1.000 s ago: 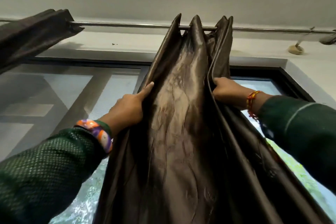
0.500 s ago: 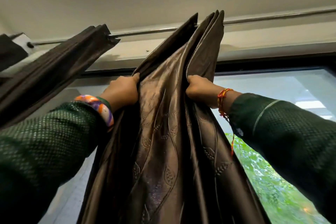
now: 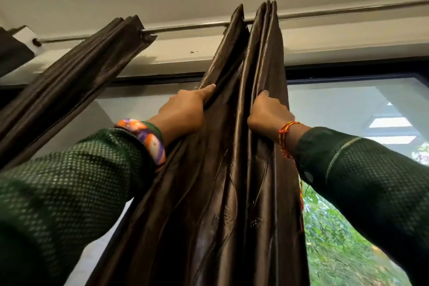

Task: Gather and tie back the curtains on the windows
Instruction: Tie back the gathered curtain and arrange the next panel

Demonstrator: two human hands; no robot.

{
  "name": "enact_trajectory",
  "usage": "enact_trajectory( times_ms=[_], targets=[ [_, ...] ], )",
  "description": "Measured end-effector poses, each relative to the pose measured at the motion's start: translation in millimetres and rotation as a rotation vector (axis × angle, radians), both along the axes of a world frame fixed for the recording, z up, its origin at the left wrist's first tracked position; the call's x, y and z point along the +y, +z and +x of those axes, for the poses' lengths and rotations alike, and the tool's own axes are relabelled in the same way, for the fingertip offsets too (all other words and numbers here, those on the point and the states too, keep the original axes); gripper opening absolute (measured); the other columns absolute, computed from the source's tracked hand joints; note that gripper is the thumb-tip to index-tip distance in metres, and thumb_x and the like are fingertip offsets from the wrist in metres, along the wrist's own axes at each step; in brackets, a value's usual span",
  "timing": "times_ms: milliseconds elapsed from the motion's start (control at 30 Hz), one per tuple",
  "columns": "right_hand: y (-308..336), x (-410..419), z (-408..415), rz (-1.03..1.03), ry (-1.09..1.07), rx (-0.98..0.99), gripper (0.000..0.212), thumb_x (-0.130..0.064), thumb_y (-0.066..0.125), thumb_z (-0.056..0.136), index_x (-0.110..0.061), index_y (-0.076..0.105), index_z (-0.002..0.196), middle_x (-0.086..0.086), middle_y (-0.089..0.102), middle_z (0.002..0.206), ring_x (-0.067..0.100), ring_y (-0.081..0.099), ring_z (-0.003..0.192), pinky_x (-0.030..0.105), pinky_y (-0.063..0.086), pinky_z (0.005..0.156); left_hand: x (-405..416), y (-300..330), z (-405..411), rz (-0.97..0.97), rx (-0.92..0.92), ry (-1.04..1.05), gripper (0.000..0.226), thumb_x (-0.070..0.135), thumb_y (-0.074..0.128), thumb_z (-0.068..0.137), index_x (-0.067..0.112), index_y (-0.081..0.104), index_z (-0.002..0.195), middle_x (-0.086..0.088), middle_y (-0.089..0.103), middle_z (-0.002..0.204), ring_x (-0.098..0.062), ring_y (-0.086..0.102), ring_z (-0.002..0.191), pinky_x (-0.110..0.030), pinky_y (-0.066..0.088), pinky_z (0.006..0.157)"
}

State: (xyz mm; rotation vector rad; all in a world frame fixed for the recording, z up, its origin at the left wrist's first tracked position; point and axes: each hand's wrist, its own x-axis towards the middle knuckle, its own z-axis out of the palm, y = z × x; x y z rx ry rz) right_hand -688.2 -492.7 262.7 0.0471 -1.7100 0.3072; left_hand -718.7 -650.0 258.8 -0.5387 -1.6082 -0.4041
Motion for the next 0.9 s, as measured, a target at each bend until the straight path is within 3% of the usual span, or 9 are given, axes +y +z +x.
enact_trajectory(
  times_ms=[100,167,267,400,500,700,800,900],
  targets=[
    [-10.0,25.1,9.1,0.003,-0.164,0.034,0.082,-0.013,0.051,0.089,-0.003,-0.004,0.149,0.021,0.044,0.139,0.038,0.045,0.125,0.043,0.039,0.099,14.7,-5.6,5.4,-0.028,-0.026,0.061,0.065,0.023,0.049,0.090,0.047,0.019,0.142,-0.013,0.043,0.139,-0.034,0.049,0.119,-0.045,0.044,0.098],
    [-13.8,39.3,17.2,0.025,-0.267,0.086,0.086,-0.016,0.054,0.087,-0.005,-0.005,0.149,0.026,0.036,0.142,0.040,0.040,0.127,0.046,0.038,0.099,24.3,-9.2,8.6,-0.039,-0.047,0.053,0.060,0.031,0.052,0.090,0.049,0.023,0.140,-0.010,0.045,0.136,-0.032,0.050,0.117,-0.045,0.046,0.096],
    [-19.8,57.5,34.2,0.109,-0.426,0.166,0.074,-0.016,0.051,0.088,-0.007,0.009,0.148,0.025,0.017,0.152,0.041,0.023,0.136,0.052,0.032,0.102,39.2,-14.1,14.6,-0.032,-0.067,0.032,0.056,0.034,0.054,0.088,0.049,0.031,0.137,-0.009,0.045,0.134,-0.031,0.051,0.116,-0.045,0.046,0.096],
    [-29.3,76.4,46.8,0.370,-0.506,0.333,0.043,-0.016,0.046,0.086,-0.010,0.045,0.129,0.018,0.036,0.145,0.035,0.027,0.135,0.049,0.031,0.100,57.4,-25.6,24.2,0.006,-0.097,-0.023,0.057,0.028,0.059,0.085,0.048,0.038,0.134,-0.007,0.043,0.139,-0.030,0.049,0.120,-0.043,0.045,0.099],
    [-47.2,79.0,53.4,0.516,-0.333,0.362,0.042,-0.026,0.032,0.083,-0.010,0.063,0.106,0.015,0.062,0.116,0.035,0.051,0.113,0.043,0.041,0.089,72.0,-41.0,30.4,0.053,-0.092,-0.053,0.055,0.028,0.061,0.083,0.047,0.043,0.132,-0.004,0.046,0.137,-0.028,0.050,0.120,-0.043,0.045,0.099],
    [-111.6,74.1,49.2,0.492,0.236,0.039,0.034,-0.026,0.043,0.081,-0.014,0.062,0.106,0.010,0.065,0.100,0.031,0.062,0.088,0.042,0.052,0.077,82.6,-79.3,34.0,0.202,-0.153,-0.056,0.042,0.022,0.063,0.082,0.042,0.059,0.118,-0.001,0.055,0.129,-0.023,0.055,0.113,-0.036,0.048,0.095],
    [-141.1,74.7,40.9,0.418,0.297,-0.117,0.046,-0.026,0.048,0.080,-0.017,0.049,0.125,0.011,0.062,0.108,0.032,0.061,0.097,0.042,0.051,0.084,85.2,-108.6,30.5,0.212,-0.238,-0.048,0.039,0.027,0.063,0.083,0.044,0.058,0.118,-0.004,0.045,0.138,-0.022,0.050,0.120,-0.034,0.043,0.097],
    [-164.9,80.1,40.0,0.300,0.260,-0.219,0.063,-0.024,0.054,0.084,-0.019,0.027,0.140,0.010,0.046,0.132,0.032,0.051,0.118,0.042,0.046,0.093,85.2,-139.9,30.9,0.197,-0.323,-0.031,0.047,0.030,0.063,0.084,0.047,0.050,0.126,-0.010,0.024,0.153,-0.026,0.038,0.133,-0.034,0.037,0.104]
  ],
)
